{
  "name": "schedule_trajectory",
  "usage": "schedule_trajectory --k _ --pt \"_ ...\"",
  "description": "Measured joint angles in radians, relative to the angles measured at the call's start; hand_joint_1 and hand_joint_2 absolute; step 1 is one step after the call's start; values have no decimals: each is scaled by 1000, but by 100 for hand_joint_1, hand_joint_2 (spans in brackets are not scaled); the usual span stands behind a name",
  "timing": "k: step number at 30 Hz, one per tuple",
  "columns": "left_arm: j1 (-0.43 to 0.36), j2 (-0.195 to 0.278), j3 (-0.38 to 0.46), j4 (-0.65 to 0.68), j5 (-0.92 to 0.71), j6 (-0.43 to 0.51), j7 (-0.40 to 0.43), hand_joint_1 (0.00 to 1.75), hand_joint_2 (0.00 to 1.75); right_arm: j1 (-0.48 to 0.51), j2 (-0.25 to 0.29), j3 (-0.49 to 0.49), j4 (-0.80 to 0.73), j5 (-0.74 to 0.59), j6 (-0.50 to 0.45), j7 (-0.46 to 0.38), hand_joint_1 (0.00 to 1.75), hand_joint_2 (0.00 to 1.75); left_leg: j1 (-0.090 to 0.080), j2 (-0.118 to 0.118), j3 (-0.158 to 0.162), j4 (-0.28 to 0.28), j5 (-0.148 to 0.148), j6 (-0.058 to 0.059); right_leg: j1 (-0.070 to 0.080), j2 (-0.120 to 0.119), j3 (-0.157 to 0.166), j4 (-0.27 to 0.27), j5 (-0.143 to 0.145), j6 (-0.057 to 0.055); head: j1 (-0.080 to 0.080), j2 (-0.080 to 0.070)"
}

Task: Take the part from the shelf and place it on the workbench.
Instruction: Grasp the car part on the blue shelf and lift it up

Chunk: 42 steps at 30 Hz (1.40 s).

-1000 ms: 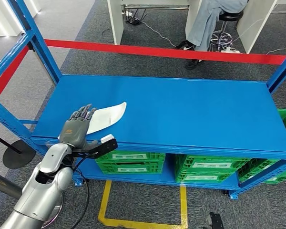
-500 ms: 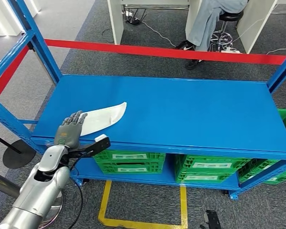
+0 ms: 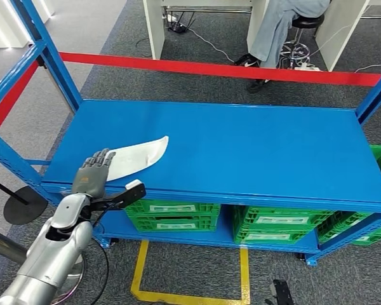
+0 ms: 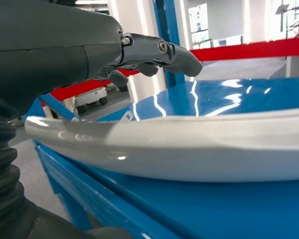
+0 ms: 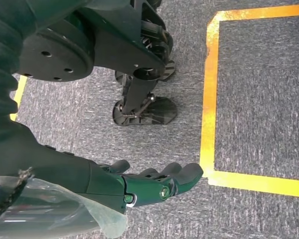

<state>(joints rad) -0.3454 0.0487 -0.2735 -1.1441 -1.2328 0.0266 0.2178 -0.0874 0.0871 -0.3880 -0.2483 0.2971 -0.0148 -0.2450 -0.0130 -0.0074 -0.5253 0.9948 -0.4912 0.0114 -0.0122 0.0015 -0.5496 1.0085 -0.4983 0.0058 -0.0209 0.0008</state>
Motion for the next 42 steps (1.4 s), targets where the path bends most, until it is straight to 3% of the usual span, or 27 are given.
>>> schedule_trajectory --k 11,25,29,33,35,37,41,42 --pt "-41 -27 0 37 -3 7 -19 0 175 -3 7 0 0 19 1 4 0 175 0 0 0 0 0 0 0 0 0 0 0 0 0 0" --pt "-68 -28 7 98 13 -1 -20 3 175 -3 17 0 0 35 4 11 0 175 0 0 0 0 0 0 0 0 0 0 0 0 0 0" --pt "-76 -27 14 124 24 -1 -22 36 175 -3 17 0 0 37 5 12 0 175 0 0 0 0 0 0 0 0 0 0 0 0 0 0" --pt "-87 -27 21 150 28 6 -32 37 175 -3 17 0 0 40 6 12 0 175 0 0 0 0 0 0 0 0 0 0 0 0 0 0" --pt "-92 -27 25 160 29 7 -35 48 175 -3 17 0 0 41 6 12 0 175 0 0 0 0 0 0 0 0 0 0 0 0 0 0" --pt "-96 -27 27 168 30 8 -36 77 175 -3 17 0 0 41 6 12 0 175 0 0 0 0 0 0 0 0 0 0 0 0 0 0" --pt "-101 -27 29 181 30 14 -37 162 175 -3 17 0 0 45 7 12 0 175 0 0 0 0 0 0 0 0 0 0 0 0 0 0" --pt "-102 -27 29 184 29 15 -38 168 175 -3 17 0 0 46 8 12 0 175 0 0 0 0 0 0 0 0 0 0 0 0 0 0"
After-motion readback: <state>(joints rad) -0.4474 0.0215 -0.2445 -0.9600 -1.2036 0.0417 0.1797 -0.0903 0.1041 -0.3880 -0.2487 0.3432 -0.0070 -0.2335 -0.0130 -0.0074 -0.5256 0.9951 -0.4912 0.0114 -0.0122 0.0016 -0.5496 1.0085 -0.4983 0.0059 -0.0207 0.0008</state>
